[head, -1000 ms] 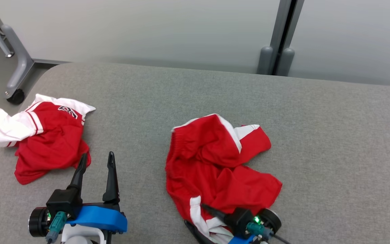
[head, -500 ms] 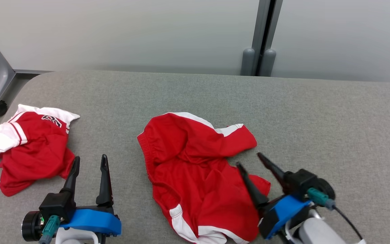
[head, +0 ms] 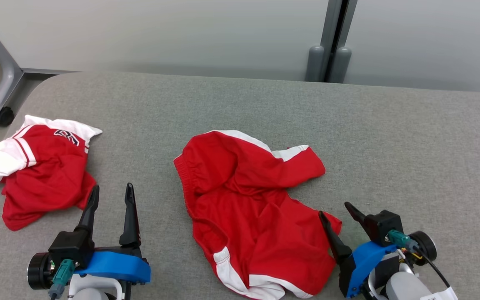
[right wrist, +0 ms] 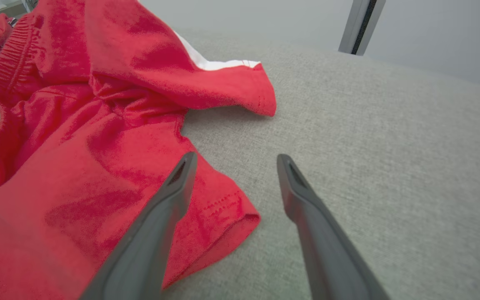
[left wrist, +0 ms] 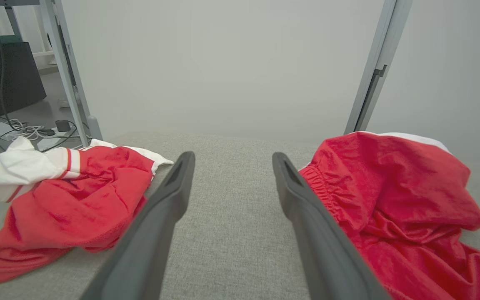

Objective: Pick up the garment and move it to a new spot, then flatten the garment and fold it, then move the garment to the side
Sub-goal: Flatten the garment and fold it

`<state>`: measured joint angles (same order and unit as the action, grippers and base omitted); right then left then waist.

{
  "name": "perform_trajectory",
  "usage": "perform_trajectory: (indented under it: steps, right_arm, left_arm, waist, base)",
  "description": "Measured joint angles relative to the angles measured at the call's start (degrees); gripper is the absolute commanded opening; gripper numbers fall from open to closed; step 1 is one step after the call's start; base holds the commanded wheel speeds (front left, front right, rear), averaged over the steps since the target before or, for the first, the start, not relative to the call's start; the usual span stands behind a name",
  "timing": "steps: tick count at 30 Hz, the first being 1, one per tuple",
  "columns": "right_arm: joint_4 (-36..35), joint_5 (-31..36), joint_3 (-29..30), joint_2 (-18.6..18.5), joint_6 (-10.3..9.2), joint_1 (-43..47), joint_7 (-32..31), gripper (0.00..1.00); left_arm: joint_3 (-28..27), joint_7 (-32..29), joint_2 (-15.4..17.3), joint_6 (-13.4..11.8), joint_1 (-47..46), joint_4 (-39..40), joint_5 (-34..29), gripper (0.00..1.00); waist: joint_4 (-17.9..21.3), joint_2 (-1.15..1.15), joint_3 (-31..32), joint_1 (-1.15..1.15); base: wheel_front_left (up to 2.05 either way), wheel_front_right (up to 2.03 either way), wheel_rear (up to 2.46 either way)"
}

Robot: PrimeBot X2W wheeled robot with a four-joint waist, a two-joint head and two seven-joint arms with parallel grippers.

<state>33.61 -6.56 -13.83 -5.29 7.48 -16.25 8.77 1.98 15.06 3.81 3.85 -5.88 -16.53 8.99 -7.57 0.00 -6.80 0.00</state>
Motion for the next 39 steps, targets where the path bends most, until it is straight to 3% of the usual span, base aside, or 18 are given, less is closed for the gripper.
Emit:
perform_trajectory:
  steps: [10, 11, 13, 16, 28, 33, 35, 36, 39]
  right_arm:
    - [9.77, 0.05, -1.24, 0.8, 0.0, -2.37, 0.12, 1.0]
    - [10.4, -0.35, -1.59, 0.87, 0.0, -2.72, 0.11, 0.37]
    - [11.34, -2.36, -1.69, 1.1, 0.0, -3.38, 0.51, 0.0]
    - [12.07, -3.38, -0.58, 0.55, 0.01, -4.78, 1.53, 0.0]
    - [11.78, -4.5, 6.45, -8.38, 0.01, -12.24, 2.04, 0.0]
    - [12.2, -3.77, 7.48, -10.04, 0.01, -15.0, 1.31, 0.0]
    - [12.99, -3.27, 7.21, -10.01, 0.01, -15.61, 0.16, 0.49]
    - [13.44, -3.12, 7.06, -9.92, 0.01, -15.74, 0.12, 1.0]
    - [14.16, -3.16, 6.87, -9.42, 0.01, -16.43, 1.14, 1.0]
  left_arm:
    - [0.22, 0.0, -0.35, -0.29, -0.21, 0.04, 0.0, 1.0]
    - [0.22, 0.0, -0.36, -0.3, -0.21, 0.04, 0.0, 1.0]
    - [0.22, 0.0, -0.41, -0.35, -0.21, 0.03, 0.0, 1.0]
    - [0.07, 0.0, -0.46, -0.53, -0.21, 0.07, 0.0, 1.0]
    - [0.37, 0.0, -0.65, -0.45, -0.23, -0.09, 0.2, 1.0]
    - [0.44, 0.0, -0.7, -0.46, -0.32, -0.07, 0.44, 1.0]
    - [0.45, 0.0, -0.73, -0.46, -0.33, -0.07, 0.44, 1.0]
    - [0.45, 0.0, -0.73, -0.47, -0.35, -0.04, 0.45, 1.0]
    - [0.56, 0.0, -0.78, -0.53, -0.42, -0.05, 0.52, 1.0]
  waist:
    - [-0.98, 0.0, -0.77, 0.0]
    - [-1.01, 0.0, -0.76, 0.0]
    - [-1.05, 0.0, -0.72, 0.0]
    - [-0.89, 0.0, -0.61, 0.0]
    - [-1.21, 0.0, -0.12, 0.0]
    - [-1.77, 0.0, -0.46, 0.0]
    - [-1.9, 0.0, -0.64, 0.0]
    - [-1.91, 0.0, -0.77, 0.0]
    - [-1.78, 0.0, -0.95, 0.0]
  base:
    - [0.0, 0.0, 0.0]
    - [0.0, 0.0, 0.0]
    - [0.0, 0.0, 0.0]
    - [0.0, 0.0, 0.0]
    - [0.0, 0.0, 0.0]
    - [0.0, 0.0, 0.0]
    - [0.0, 0.0, 0.0]
    - [0.0, 0.0, 0.0]
    - [0.0, 0.0, 0.0]
